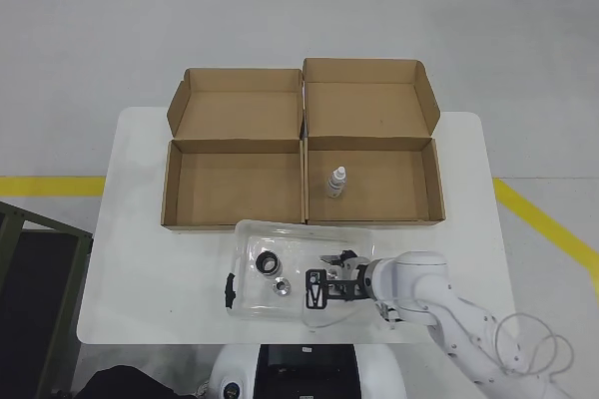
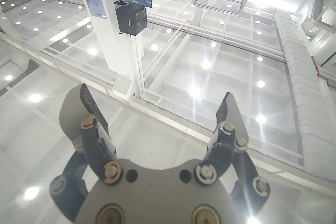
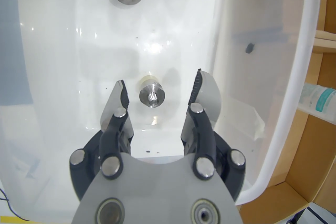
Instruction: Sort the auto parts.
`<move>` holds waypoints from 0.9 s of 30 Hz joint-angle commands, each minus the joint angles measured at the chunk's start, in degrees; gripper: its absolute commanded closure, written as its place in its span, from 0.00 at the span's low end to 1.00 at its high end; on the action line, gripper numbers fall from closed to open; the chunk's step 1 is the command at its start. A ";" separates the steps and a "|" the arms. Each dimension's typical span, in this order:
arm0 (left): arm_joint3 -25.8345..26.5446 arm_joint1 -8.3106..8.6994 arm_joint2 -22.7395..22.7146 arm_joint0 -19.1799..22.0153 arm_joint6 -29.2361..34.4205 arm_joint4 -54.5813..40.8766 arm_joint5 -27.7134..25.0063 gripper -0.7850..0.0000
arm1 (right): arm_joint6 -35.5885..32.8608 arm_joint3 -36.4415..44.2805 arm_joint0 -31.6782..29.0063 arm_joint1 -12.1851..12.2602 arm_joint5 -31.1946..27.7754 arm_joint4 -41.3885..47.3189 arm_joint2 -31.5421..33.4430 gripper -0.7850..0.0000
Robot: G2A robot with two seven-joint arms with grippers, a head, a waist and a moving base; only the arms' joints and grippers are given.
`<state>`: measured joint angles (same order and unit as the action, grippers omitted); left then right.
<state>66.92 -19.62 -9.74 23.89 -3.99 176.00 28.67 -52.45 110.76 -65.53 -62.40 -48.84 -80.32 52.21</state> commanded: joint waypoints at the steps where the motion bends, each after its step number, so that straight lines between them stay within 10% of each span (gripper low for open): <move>1: 0.00 0.00 0.00 0.00 0.00 0.00 0.00 0.00 | -0.70 -0.12 0.18 -0.03 -0.01 0.02 -0.44 0.51; 9: 0.00 0.00 0.00 0.00 0.00 0.00 0.00 0.00 | -2.59 -0.71 1.05 -0.21 0.22 0.70 -2.07 0.60; 16: 0.00 0.00 0.00 0.00 0.00 0.00 0.00 0.00 | -3.56 -0.26 1.60 -0.22 0.77 0.96 -2.57 1.00; 27: 0.00 0.00 0.00 0.00 0.00 0.00 0.00 0.00 | -1.05 5.73 -0.21 0.70 -0.35 3.09 0.12 1.00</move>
<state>66.92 -19.62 -9.74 23.89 -3.99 176.00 28.67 -53.84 115.53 -65.39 -61.85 -49.10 -77.34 51.84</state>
